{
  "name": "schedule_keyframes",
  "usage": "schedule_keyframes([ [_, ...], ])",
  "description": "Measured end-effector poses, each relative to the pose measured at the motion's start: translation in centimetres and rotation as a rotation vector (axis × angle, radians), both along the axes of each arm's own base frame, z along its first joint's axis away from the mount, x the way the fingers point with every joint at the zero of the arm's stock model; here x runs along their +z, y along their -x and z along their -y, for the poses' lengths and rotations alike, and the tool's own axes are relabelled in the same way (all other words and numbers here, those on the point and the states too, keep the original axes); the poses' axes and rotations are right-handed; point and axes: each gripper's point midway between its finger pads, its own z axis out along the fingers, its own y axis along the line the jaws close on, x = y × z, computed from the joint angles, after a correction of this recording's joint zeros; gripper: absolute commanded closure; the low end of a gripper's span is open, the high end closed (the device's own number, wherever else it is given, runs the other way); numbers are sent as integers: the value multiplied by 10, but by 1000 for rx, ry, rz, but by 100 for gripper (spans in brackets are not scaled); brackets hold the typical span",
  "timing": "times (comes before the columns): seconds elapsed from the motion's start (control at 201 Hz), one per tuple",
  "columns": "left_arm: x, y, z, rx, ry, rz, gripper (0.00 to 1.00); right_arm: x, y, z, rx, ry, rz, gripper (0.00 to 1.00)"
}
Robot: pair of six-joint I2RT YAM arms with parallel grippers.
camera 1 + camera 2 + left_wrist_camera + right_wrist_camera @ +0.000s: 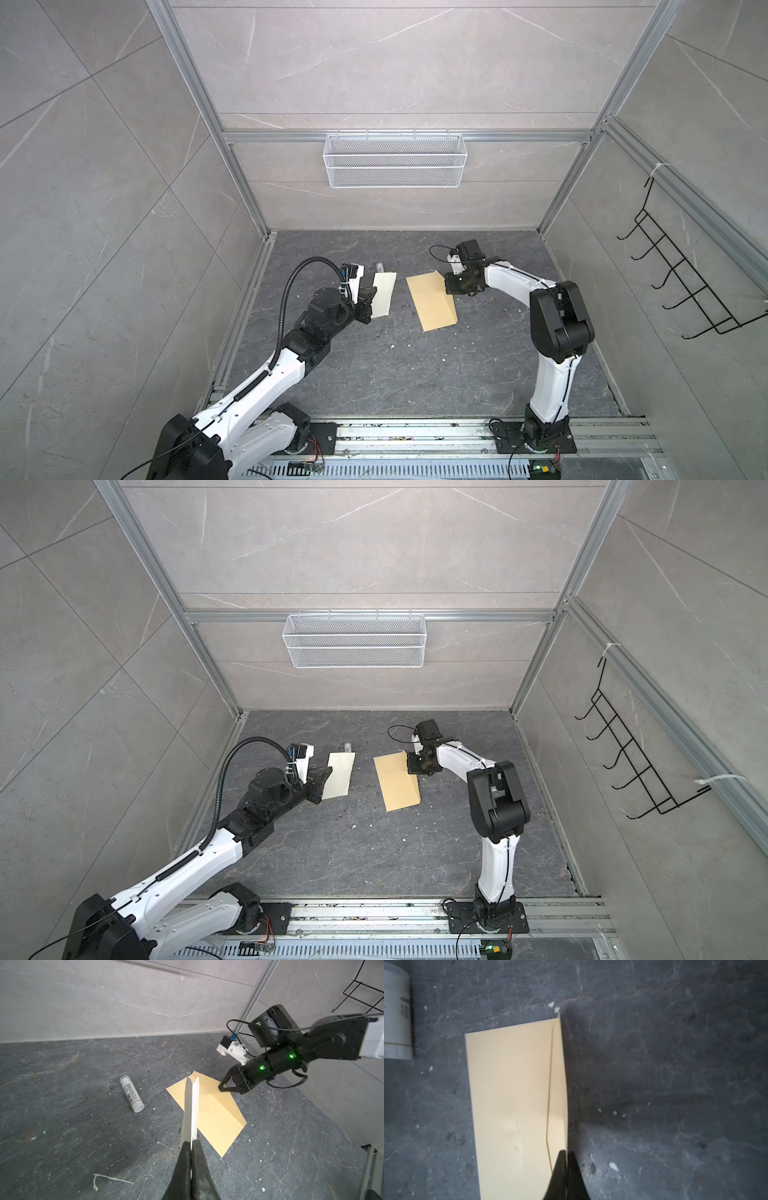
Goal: Place the letter into the envelope and seal it
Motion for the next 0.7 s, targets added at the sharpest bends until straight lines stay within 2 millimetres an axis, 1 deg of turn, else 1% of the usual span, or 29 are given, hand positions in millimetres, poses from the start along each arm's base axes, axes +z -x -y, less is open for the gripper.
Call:
schedule_keyframes([
  [0.144, 2, -3, 3, 3, 38, -12, 100, 11, 26, -9, -7, -73, 5, 100],
  [0.254, 1, -7, 6, 10, 65, -30, 100, 9, 42, -23, 1, -116, -5, 100],
  [0.383, 0, -11, 10, 15, 100, -53, 100, 8, 53, -46, 26, -152, -13, 100],
  [0.493, -1, -13, 12, 20, 129, -73, 100, 10, 58, -65, 45, -181, -3, 100],
  [0.588, 3, -14, 13, 21, 160, -75, 100, 12, 60, -75, 53, -202, 4, 88],
  [0.697, 11, -15, 15, 24, 202, -67, 100, 13, 60, -80, 61, -222, 12, 64],
])
